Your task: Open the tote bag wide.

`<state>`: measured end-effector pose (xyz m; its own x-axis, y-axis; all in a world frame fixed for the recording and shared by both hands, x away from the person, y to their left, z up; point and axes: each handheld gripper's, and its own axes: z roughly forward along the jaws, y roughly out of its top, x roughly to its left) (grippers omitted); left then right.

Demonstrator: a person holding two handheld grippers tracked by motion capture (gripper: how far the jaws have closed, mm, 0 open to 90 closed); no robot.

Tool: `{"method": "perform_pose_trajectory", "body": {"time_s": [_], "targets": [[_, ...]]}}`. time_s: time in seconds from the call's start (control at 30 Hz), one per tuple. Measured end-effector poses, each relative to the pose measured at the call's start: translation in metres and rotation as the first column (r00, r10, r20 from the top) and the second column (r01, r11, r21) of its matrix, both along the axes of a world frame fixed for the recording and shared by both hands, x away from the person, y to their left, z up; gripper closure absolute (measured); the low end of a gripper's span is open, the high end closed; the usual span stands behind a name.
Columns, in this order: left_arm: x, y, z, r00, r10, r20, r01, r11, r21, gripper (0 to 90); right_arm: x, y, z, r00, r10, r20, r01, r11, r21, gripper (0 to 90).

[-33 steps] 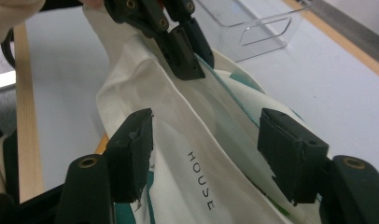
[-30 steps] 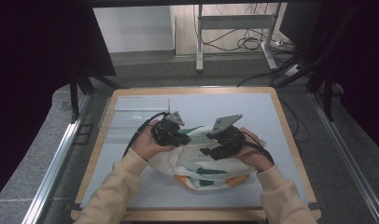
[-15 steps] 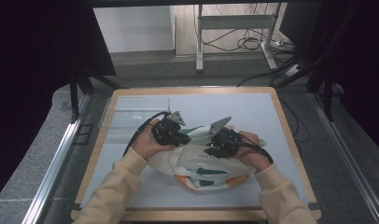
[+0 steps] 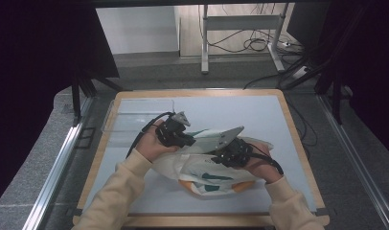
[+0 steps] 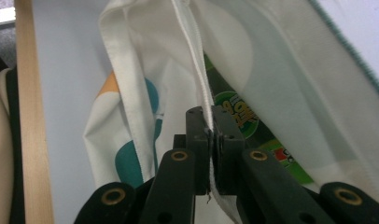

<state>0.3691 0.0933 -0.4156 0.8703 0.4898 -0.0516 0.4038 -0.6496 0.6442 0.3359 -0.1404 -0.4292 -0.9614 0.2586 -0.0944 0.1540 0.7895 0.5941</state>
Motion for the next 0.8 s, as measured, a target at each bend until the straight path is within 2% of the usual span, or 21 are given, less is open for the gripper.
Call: {"method": "perform_pose_trajectory", "body": {"time_s": [0.13,0.17,0.23,0.47,0.63,0.8], "targets": [[0.004,0.001,0.0,0.9999,0.008,0.011,-0.008,0.9999,0.007,83.9,-0.004,-0.004,-0.001,0.9998,0.005,-0.017,-0.005,1.0,0.02,86.7],[0.006,0.002,0.002,0.9996,0.025,0.014,-0.025,0.9997,-0.006,84.0,-0.005,-0.004,-0.002,0.9997,0.007,-0.023,-0.007,1.0,0.026,86.6],[0.008,0.003,0.002,0.9994,0.029,0.017,-0.029,0.9996,-0.007,84.2,-0.008,-0.006,-0.002,0.9993,0.016,-0.033,-0.014,0.999,0.039,86.6],[0.015,0.005,0.003,0.999,0.034,0.028,-0.034,0.9994,0.005,84.4,-0.015,-0.01,-0.006,0.9977,0.026,-0.063,-0.023,0.998,0.052,86.6],[0.018,0.006,0.003,0.9971,0.06,0.047,-0.06,0.9981,0.009,84.6,-0.022,-0.011,-0.01,0.9961,0.036,-0.081,-0.031,0.998,0.056,86.7],[0.023,0.007,-0.001,0.9953,0.089,0.036,-0.089,0.996,-0.013,84.7,-0.031,-0.013,-0.015,0.9949,0.045,-0.09,-0.041,0.998,0.053,86.7]]}}
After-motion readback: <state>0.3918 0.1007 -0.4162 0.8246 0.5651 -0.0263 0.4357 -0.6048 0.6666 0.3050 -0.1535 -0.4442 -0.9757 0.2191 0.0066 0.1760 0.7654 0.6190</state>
